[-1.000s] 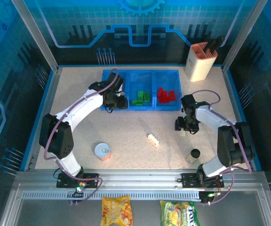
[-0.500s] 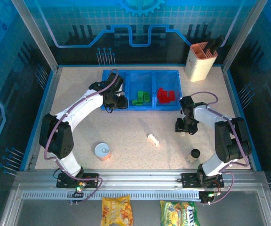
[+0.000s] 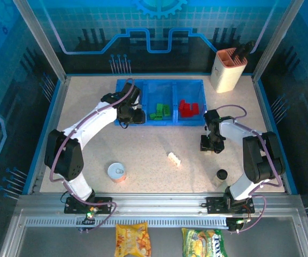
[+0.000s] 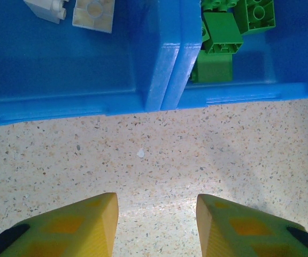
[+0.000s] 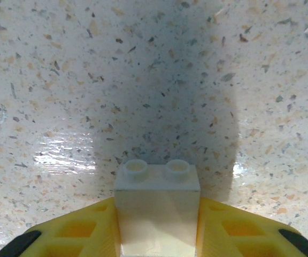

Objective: Sort the legos into containers by color
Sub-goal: Pick up the lego from the middle-right of the table, then place the lego in the container.

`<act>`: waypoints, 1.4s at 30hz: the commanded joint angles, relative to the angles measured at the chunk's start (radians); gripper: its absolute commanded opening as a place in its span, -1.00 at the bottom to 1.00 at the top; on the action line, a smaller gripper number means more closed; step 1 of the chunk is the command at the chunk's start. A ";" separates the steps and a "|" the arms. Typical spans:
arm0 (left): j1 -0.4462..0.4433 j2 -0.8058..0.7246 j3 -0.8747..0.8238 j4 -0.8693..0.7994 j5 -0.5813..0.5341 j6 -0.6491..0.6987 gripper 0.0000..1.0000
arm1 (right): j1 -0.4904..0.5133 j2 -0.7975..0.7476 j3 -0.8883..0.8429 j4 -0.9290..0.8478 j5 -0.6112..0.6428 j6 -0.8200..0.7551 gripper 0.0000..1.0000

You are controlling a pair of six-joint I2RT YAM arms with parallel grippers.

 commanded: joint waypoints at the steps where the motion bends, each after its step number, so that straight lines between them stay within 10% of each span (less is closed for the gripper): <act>1: -0.006 -0.049 -0.018 0.003 -0.013 -0.023 -0.13 | -0.012 0.002 0.014 -0.002 -0.002 -0.004 -0.27; 18: 0.111 -0.178 -0.100 -0.026 -0.011 0.009 -0.12 | 0.172 -0.041 0.202 -0.106 0.015 0.087 -0.28; 42: 0.468 -0.339 -0.266 -0.096 0.126 0.165 -0.08 | 0.531 0.399 0.847 -0.045 0.002 0.233 -0.28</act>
